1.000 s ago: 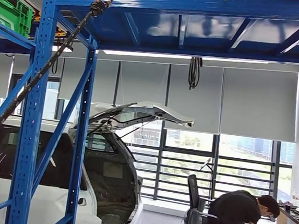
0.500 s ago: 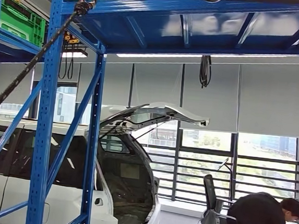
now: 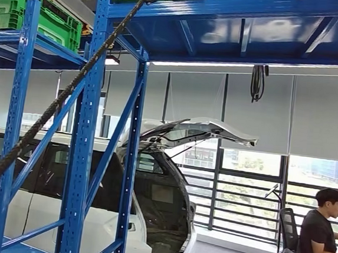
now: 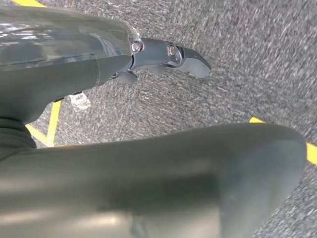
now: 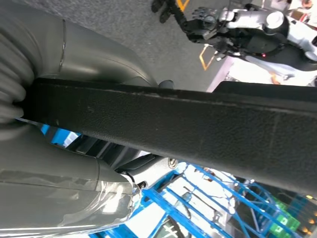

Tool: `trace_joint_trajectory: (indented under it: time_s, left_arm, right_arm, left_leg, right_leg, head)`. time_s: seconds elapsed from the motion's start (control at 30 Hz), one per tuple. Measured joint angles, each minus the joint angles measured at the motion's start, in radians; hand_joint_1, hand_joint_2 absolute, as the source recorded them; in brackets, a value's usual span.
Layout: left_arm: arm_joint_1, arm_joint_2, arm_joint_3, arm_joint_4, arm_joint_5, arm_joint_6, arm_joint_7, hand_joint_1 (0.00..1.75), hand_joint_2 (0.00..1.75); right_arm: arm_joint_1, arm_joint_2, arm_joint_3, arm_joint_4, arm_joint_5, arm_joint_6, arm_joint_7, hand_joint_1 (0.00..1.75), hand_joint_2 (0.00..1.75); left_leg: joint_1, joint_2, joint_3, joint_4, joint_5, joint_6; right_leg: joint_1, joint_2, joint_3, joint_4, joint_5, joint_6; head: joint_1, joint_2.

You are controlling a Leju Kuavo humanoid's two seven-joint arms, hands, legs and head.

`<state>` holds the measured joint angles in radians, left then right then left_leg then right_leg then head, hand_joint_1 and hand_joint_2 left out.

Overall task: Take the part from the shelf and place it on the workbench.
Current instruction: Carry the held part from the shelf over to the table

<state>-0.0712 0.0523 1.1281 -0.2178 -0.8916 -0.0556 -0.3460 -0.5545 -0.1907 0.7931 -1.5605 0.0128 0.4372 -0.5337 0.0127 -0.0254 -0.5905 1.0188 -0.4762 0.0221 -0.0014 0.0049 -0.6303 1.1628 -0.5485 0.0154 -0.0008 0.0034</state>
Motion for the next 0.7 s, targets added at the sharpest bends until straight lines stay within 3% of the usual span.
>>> trace_joint_trajectory:
  time_s: [0.07, 0.1, 0.17, 0.23, 0.27, 0.33, 0.4, 0.43, 0.47, 0.5, 0.57, 0.6, 0.7]
  left_arm:
    - [-0.002, -0.005, 0.003, 0.000, 0.000, -0.001, -0.002, 0.00, 1.75]
    - [-0.002, -0.007, 0.004, 0.000, 0.000, -0.001, -0.002, 0.00, 1.75]
    - [0.000, -0.009, 0.007, -0.001, 0.001, -0.001, -0.002, 0.00, 1.75]
    - [0.002, -0.010, 0.010, -0.001, 0.000, -0.002, -0.003, 0.00, 1.75]
    - [0.001, -0.011, 0.011, -0.001, 0.000, -0.003, -0.003, 0.00, 1.75]
    - [-0.001, -0.012, 0.012, -0.001, 0.000, -0.004, -0.003, 0.00, 1.75]
    - [0.000, -0.012, 0.013, -0.001, 0.000, -0.004, -0.003, 0.00, 1.75]
    - [0.002, -0.012, 0.013, -0.001, 0.000, -0.004, -0.002, 0.00, 1.75]
    - [0.003, -0.013, 0.013, -0.001, 0.000, -0.004, -0.002, 0.00, 1.75]
    - [0.003, -0.013, 0.013, -0.001, 0.000, -0.004, -0.003, 0.00, 1.75]
    - [0.000, -0.013, 0.014, -0.001, 0.000, -0.004, -0.003, 0.00, 1.75]
    - [-0.001, -0.014, 0.014, -0.001, 0.000, -0.004, -0.003, 0.00, 1.75]
    - [0.002, -0.016, 0.015, -0.001, -0.001, -0.004, -0.002, 0.00, 1.75]
  right_arm:
    - [0.000, 0.000, -0.002, 0.001, 0.000, 0.001, 0.000, 1.75, 1.75]
    - [0.000, 0.001, -0.001, 0.001, 0.002, 0.002, 0.001, 1.75, 1.75]
    - [0.000, 0.003, 0.001, 0.003, 0.005, 0.006, 0.002, 1.75, 1.75]
    - [-0.001, 0.009, 0.002, 0.004, 0.005, 0.008, 0.002, 1.75, 1.75]
    - [-0.001, 0.012, 0.002, 0.005, 0.005, 0.009, 0.002, 1.75, 1.75]
    - [0.001, 0.015, 0.004, 0.009, 0.006, 0.011, 0.003, 1.75, 1.75]
    - [0.003, 0.015, 0.008, 0.015, 0.007, 0.012, 0.003, 1.75, 1.75]
    - [0.004, 0.016, 0.011, 0.018, 0.007, 0.012, 0.004, 1.75, 1.75]
    - [0.005, 0.017, 0.013, 0.020, 0.007, 0.012, 0.004, 1.75, 1.75]
    - [0.005, 0.019, 0.015, 0.022, 0.007, 0.012, 0.005, 1.75, 1.75]
    - [0.003, 0.023, 0.017, 0.024, 0.007, 0.012, 0.005, 1.75, 1.75]
    - [0.002, 0.024, 0.018, 0.025, 0.008, 0.012, 0.006, 1.75, 1.75]
    - [0.002, 0.026, 0.021, 0.029, 0.008, 0.012, 0.006, 1.75, 1.75]
  left_leg:
    - [-0.002, -0.010, -0.003, 0.001, 0.001, -0.002]
    - [-0.001, -0.013, -0.006, 0.001, 0.003, -0.005]
    - [0.000, -0.020, -0.012, -0.001, 0.007, -0.014]
    - [-0.001, -0.016, -0.021, 0.014, -0.009, -0.022]
    - [-0.002, -0.009, -0.035, 0.047, -0.031, -0.026]
    - [0.002, 0.005, -0.090, 0.169, -0.095, -0.034]
    - [0.005, 0.009, -0.133, 0.267, -0.125, -0.042]
    - [0.008, 0.012, -0.130, 0.264, -0.112, -0.045]
    - [0.010, 0.016, -0.107, 0.219, -0.082, -0.047]
    - [0.013, 0.023, -0.073, 0.148, -0.045, -0.048]
    - [0.010, 0.039, -0.016, 0.034, -0.005, -0.045]
    - [0.008, 0.044, -0.006, 0.010, -0.002, -0.040]
    - [0.005, 0.037, -0.008, 0.007, -0.004, -0.021]
  right_leg:
    - [0.003, 0.021, 0.051, -0.119, 0.051, -0.014]
    - [0.005, 0.028, 0.060, -0.143, 0.057, -0.018]
    - [0.005, 0.023, 0.061, -0.155, 0.057, -0.021]
    - [-0.001, 0.013, 0.065, -0.168, 0.061, -0.027]
    - [-0.004, 0.006, 0.067, -0.175, 0.064, -0.029]
    - [-0.005, -0.006, 0.067, -0.176, 0.066, -0.032]
    - [-0.004, -0.018, 0.067, -0.176, 0.065, -0.032]
    - [-0.005, -0.023, 0.068, -0.175, 0.065, -0.031]
    - [-0.005, -0.026, 0.068, -0.173, 0.063, -0.029]
    - [-0.005, -0.030, 0.069, -0.170, 0.061, -0.025]
    - [-0.002, -0.036, 0.066, -0.161, 0.055, -0.015]
    - [0.000, -0.038, 0.064, -0.157, 0.053, -0.010]
    - [0.000, -0.045, 0.064, -0.153, 0.049, 0.002]
  head:
    - [0.000, 0.000]
    - [0.000, 0.001]
    - [0.000, 0.001]
    - [0.000, 0.001]
    - [0.000, 0.001]
    - [0.000, 0.000]
    - [0.000, 0.000]
    - [0.000, 0.000]
    - [0.000, 0.000]
    - [0.000, 0.000]
    - [0.000, 0.000]
    - [0.000, 0.000]
    - [-0.001, 0.000]
